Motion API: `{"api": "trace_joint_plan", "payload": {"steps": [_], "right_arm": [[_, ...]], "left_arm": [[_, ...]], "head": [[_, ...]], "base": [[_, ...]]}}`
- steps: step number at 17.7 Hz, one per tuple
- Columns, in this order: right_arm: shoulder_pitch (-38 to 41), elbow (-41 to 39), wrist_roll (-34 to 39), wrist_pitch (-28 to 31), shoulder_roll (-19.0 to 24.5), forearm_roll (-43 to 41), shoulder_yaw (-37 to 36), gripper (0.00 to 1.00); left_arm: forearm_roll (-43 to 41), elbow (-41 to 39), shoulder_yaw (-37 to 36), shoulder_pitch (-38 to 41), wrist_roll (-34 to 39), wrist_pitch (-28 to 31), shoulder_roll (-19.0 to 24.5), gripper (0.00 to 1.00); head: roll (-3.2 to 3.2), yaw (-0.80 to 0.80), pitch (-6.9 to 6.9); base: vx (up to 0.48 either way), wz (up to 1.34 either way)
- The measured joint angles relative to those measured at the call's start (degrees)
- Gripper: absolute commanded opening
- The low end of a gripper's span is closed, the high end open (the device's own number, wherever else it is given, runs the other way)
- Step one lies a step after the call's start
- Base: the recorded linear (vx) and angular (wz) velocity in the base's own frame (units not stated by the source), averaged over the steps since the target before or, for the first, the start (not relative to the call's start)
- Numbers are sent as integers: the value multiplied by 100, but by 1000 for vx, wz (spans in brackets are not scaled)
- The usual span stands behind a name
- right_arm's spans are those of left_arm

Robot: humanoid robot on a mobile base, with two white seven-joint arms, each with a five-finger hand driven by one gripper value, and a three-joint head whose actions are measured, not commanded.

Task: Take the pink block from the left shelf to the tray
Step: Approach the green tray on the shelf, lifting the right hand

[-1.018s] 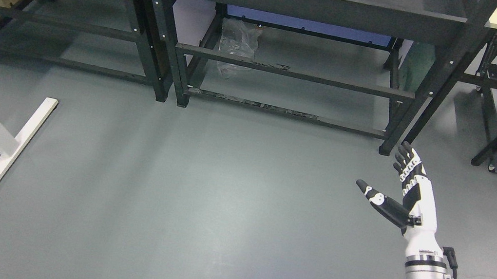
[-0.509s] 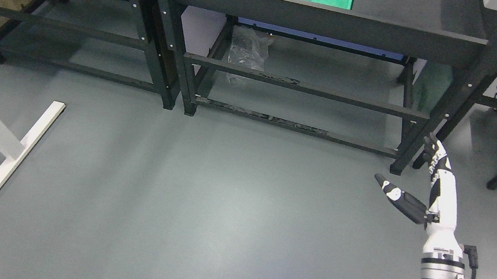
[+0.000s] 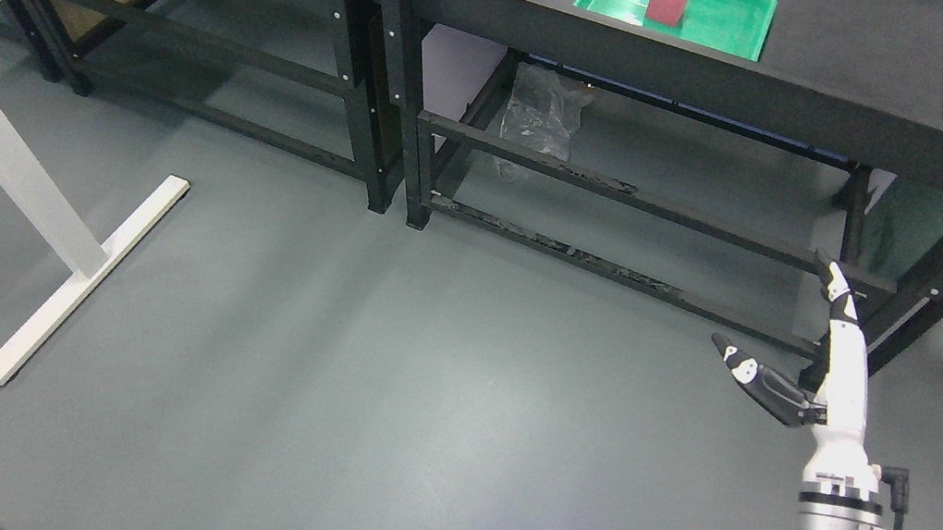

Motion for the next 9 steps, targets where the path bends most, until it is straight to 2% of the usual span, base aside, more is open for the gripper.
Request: {"api": "trace_joint_plan", "payload": {"steps": [4, 9], "right_arm": [[-26, -15, 0, 92, 22, 654, 128, 100], [-117, -24, 14, 632, 39, 1375, 216, 100]], "left_arm": [[0, 0, 0, 0, 0, 0, 0, 100], [0, 0, 0, 0, 0, 0, 0, 100]], "head": [[0, 0, 0], [0, 0, 0]], "base": [[144, 141], [180, 22]]}}
